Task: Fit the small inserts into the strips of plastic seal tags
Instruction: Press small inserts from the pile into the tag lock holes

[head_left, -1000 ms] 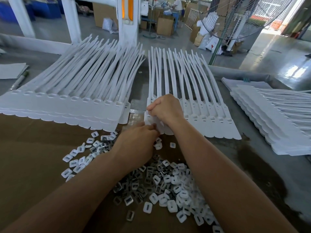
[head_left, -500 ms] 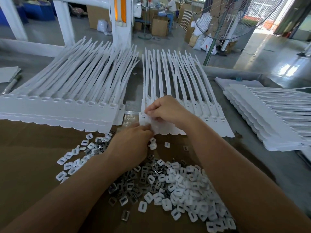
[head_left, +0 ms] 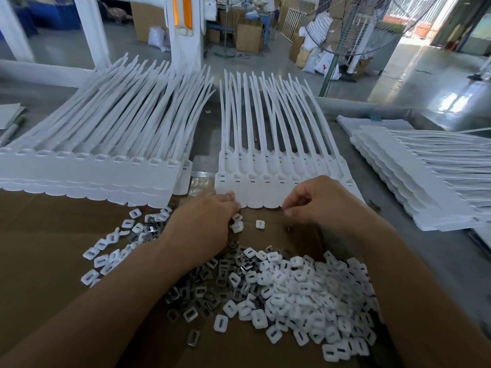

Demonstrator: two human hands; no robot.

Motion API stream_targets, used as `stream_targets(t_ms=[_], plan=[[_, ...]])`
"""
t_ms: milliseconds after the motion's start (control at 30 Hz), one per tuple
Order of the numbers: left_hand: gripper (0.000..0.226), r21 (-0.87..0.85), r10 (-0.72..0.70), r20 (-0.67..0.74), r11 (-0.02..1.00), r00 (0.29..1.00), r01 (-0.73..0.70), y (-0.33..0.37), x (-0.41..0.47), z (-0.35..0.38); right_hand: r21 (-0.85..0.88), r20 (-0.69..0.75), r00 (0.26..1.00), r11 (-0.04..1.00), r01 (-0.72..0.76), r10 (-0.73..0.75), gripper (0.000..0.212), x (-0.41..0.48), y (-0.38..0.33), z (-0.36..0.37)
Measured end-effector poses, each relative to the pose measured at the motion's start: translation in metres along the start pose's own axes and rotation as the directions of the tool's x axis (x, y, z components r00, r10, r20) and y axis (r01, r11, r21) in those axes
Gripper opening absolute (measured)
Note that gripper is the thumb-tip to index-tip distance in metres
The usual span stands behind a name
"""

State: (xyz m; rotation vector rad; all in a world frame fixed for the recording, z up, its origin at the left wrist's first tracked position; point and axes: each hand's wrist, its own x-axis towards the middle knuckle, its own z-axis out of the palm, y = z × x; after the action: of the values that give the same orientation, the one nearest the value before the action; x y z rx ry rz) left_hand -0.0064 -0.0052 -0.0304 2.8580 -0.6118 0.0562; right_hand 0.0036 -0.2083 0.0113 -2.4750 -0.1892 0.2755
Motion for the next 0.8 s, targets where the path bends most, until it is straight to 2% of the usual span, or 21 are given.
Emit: stream_targets(t_ms=[200,333,467,533,667,800], plan=[[0.050,0.001,0.002,-0.009,1.000,1.000,-0.002,0.000,0.003,0.001,-0.064,0.149,0.988,0.997,-0.035,0.045,0.018,-0.001,0.001,-0.003],[0.053,-0.013,0.001,-0.012,1.000,1.000,-0.001,-0.003,0.000,0.004,-0.153,0.153,0.986,0.987,-0.044,0.067,0.022,0.001,-0.002,0.004],[0.052,-0.016,0.006,-0.021,1.000,1.000,-0.006,-0.001,0.002,0.003,-0.151,0.171,0.983,0.988,-0.043,0.069,0.022,0.001,-0.001,0.002],[0.051,-0.002,0.009,-0.016,1.000,1.000,-0.010,-0.002,0.002,0.003,-0.092,0.174,0.983,0.995,-0.042,0.058,0.019,0.000,0.000,0.001],[0.049,-0.012,0.012,-0.026,1.000,1.000,-0.013,-0.002,0.002,0.004,0.170,0.085,0.995,0.984,-0.062,0.048,0.015,0.002,0.001,0.003],[0.047,-0.009,0.021,-0.032,1.000,0.999,-0.021,-0.001,0.001,0.004,0.268,-0.039,0.999,0.963,-0.016,0.027,0.019,0.012,-0.008,0.011]])
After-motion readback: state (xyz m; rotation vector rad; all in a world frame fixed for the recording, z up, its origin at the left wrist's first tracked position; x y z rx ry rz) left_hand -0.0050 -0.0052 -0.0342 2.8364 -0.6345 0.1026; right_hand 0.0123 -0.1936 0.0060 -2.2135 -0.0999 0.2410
